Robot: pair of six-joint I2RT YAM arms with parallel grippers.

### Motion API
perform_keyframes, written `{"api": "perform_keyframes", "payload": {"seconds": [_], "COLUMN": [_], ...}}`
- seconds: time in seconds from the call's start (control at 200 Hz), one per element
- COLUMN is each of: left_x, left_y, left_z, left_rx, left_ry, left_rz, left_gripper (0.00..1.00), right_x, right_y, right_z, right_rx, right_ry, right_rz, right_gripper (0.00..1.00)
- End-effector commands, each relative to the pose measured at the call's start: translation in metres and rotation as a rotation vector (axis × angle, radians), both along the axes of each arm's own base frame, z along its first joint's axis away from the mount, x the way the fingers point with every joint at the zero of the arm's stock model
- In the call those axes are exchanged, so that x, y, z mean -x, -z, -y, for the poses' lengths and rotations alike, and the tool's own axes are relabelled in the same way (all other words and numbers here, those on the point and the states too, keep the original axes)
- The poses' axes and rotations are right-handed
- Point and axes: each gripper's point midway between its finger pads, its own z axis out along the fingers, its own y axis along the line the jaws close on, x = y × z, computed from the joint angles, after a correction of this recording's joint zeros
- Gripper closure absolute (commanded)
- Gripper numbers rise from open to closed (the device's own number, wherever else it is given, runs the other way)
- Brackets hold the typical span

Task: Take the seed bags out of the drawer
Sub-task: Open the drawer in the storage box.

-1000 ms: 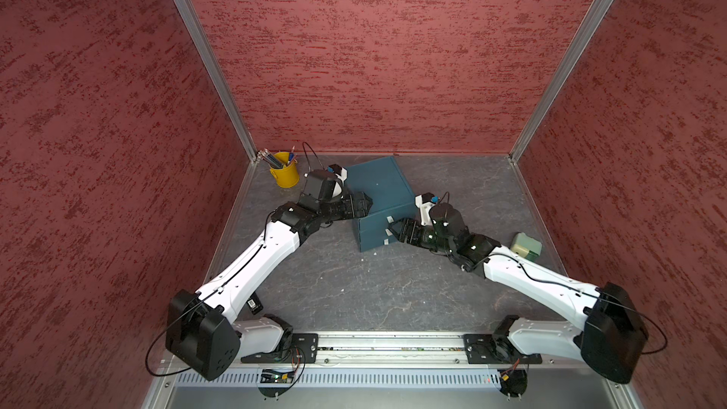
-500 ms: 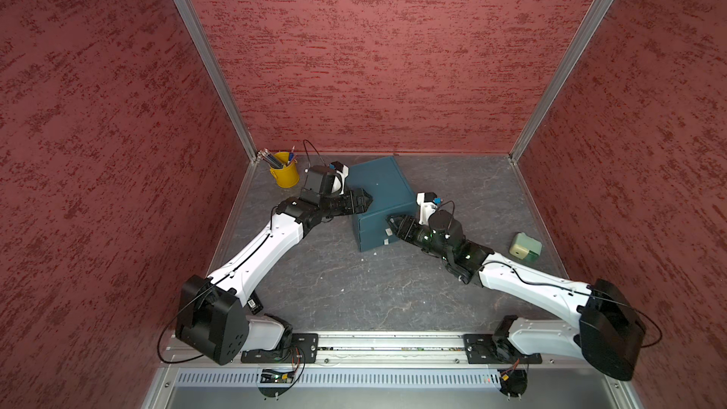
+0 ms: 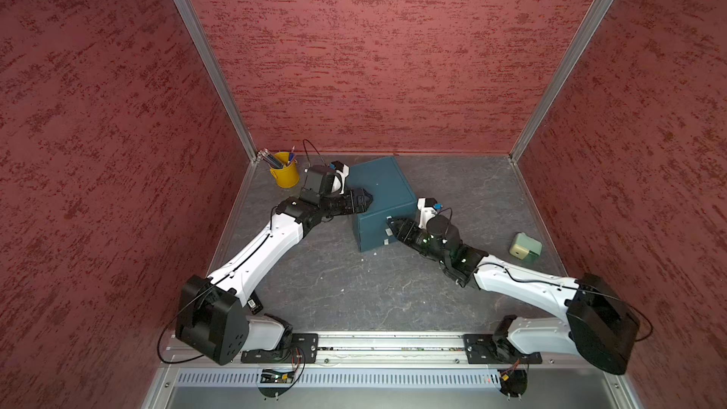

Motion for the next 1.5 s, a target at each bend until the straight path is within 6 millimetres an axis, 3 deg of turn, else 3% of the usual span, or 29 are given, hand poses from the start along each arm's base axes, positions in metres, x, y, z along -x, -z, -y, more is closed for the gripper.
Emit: {"api": "perform_keyframes", "payload": {"seconds": [0.0, 0.306, 0.651, 0.827, 1.493], "left_x": [-0.004, -0.002, -0.001, -0.002, -0.005], "left_y": [-0.007, -0.008, -0.006, -0.006, 0.006], "left_z": [0.003, 0.002, 0.003, 0.004, 0.002], "left_rx": [0.007, 0.001, 0.003, 0.004, -0.023], "left_ry": [0.017, 0.026, 0.032, 0.030, 0.008], "left_rz": [0.032, 0.031, 0.030, 0.030, 0.026], "left_gripper": [0.06, 0.06, 0.06, 0.06, 0.06], "right_x": [-0.007, -0.013, -0.011, 0.001, 0.075], "right_y": [-0.011, -0.019, -0.021, -0.018, -0.004], "right_z": [-0.001, -0.006, -0.004, 0.002, 0.016], "right_rx": [-0.039, -0.070, -0.075, -0.063, 0.055], "right_ry": [0.035, 0.042, 0.044, 0.036, -0.018], "right_rz": [0.040, 0.066, 0.064, 0.038, -0.069], "right_gripper": [0.56, 0.66, 1.00, 1.00, 1.00]}}
